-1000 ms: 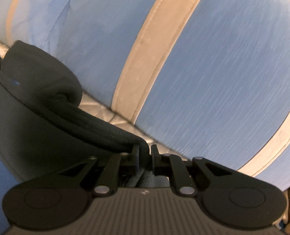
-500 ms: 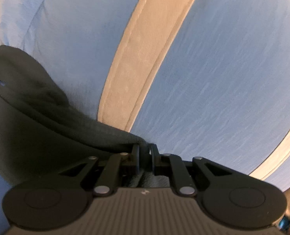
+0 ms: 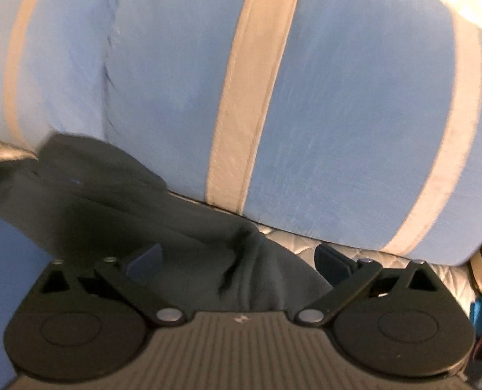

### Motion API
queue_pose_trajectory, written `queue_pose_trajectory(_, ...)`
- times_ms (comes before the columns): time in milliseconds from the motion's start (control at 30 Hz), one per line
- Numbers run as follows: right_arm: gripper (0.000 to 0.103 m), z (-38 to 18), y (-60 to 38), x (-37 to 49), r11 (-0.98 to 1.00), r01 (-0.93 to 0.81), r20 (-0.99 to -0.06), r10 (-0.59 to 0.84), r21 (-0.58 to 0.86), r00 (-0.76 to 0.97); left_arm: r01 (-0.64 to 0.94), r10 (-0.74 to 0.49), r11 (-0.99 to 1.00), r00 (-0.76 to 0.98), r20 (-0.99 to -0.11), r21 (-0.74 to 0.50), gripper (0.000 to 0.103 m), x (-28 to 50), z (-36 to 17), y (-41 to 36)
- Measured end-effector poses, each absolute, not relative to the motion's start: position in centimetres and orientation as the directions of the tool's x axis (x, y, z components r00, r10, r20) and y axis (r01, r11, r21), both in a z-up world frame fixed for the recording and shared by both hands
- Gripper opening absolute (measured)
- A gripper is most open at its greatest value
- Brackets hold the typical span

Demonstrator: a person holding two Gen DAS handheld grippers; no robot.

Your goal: Fold clothes

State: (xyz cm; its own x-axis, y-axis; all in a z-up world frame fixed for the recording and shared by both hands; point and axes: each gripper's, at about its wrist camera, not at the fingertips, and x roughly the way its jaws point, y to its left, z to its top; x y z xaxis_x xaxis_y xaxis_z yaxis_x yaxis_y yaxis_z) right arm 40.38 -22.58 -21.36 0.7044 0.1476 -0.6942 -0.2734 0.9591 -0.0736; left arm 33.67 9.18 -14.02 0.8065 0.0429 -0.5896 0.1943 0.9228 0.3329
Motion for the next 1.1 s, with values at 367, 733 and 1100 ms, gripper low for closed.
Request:
queue_pose_trajectory(367, 0.103, -4.9, -23.2, 30.4, 0.953, -0.303, -0.548, 0.246, -0.014, 0.799, 0.208, -0.121, 0.969, 0.872, -0.474, 0.137, 0.078, 27.0, -0.6, 7.8)
queue_pose_trajectory(733, 0.103, 11.3, -26.0, 23.2, 0.959, -0.274, -0.306, 0.243, -0.064, 0.920, 0.225, -0.188, 0.967, 0.946, -0.263, 0.121, 0.087, 19.0, 11.8, 7.8)
queue_pose_trajectory(1100, 0.103, 3.8, -23.0, 19.2, 0.910, -0.414, -0.340, 0.382, -0.024, 0.860, 0.134, -0.127, 0.991, 0.961, -0.246, 0.012, 0.091, 12.5, 3.3, 13.0)
